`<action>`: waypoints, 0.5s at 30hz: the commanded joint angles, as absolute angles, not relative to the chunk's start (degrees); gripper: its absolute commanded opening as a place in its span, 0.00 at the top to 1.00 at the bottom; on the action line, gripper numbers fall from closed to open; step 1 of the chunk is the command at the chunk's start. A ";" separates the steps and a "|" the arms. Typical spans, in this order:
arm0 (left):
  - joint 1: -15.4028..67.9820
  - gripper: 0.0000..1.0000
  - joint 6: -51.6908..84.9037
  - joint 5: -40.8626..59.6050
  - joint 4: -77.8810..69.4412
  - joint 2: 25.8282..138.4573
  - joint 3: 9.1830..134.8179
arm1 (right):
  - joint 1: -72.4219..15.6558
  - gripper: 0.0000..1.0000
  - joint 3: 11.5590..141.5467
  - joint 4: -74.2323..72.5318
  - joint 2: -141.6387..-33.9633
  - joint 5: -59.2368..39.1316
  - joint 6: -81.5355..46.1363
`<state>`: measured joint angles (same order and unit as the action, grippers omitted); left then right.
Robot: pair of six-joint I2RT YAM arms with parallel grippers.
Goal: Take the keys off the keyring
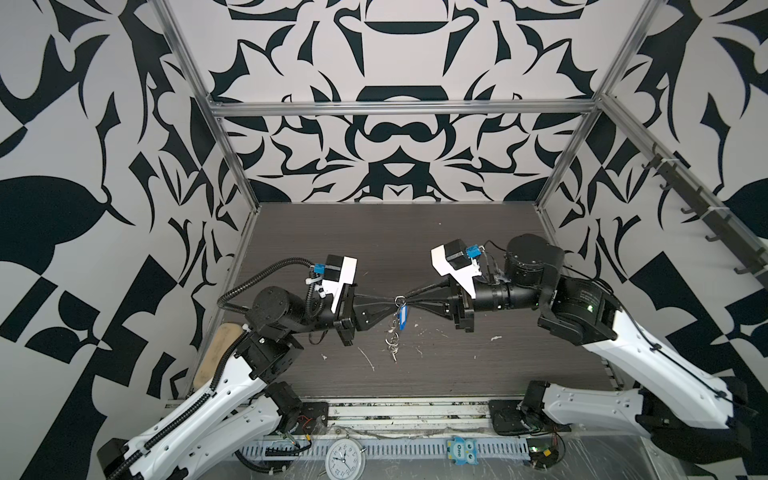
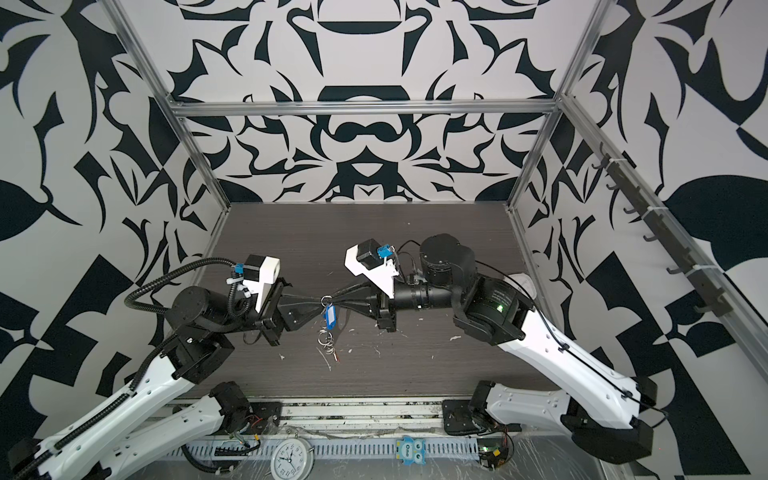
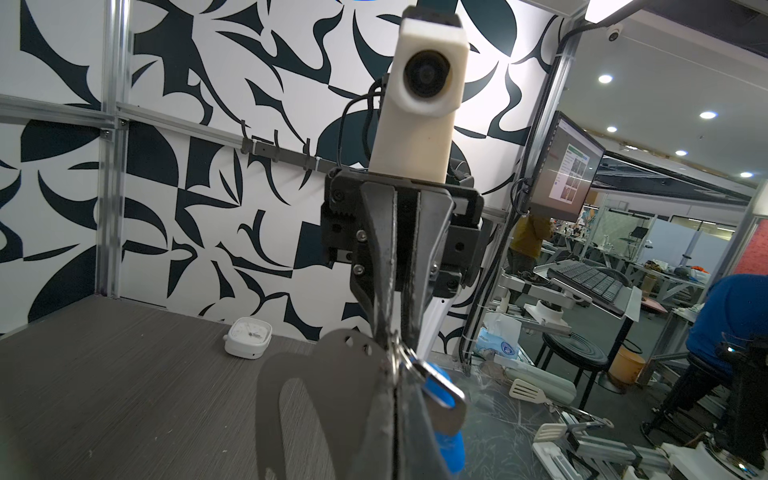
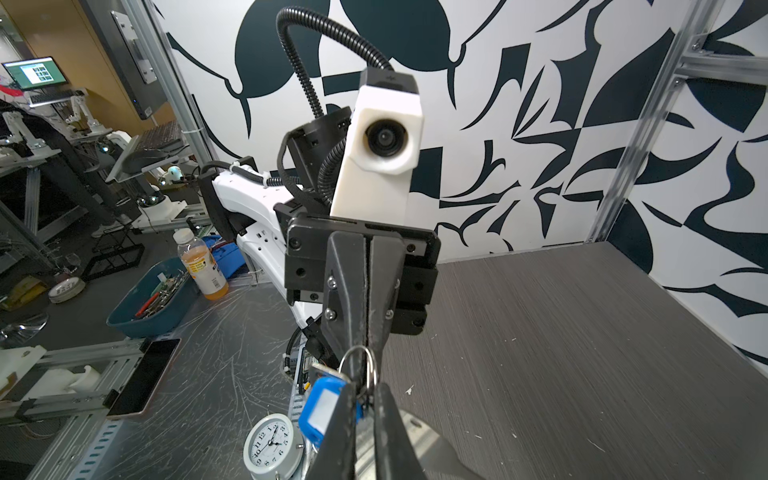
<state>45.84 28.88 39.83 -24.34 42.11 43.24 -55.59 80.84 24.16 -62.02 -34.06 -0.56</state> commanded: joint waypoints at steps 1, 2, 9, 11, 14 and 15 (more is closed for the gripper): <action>45.93 1.00 28.13 39.55 -25.78 41.32 42.91 | -55.79 0.83 79.86 21.28 -61.25 -33.36 -1.43; 45.94 1.00 28.17 39.55 -25.75 41.31 42.94 | -55.83 0.83 79.64 21.18 -60.87 -33.31 -1.42; 45.89 1.00 28.14 39.54 -25.84 41.40 43.16 | -55.81 0.84 78.53 19.95 -60.82 -34.31 -2.55; 45.97 1.00 28.17 39.51 -25.92 41.32 43.18 | -55.81 0.87 78.31 19.30 -60.82 -34.50 -2.93; 45.95 1.00 28.21 39.40 -25.84 41.22 43.24 | -55.81 0.96 78.31 18.73 -60.91 -35.14 -3.26; 45.90 1.00 28.30 39.38 -25.84 41.14 43.24 | -55.81 1.00 78.47 18.72 -61.04 -35.46 -3.27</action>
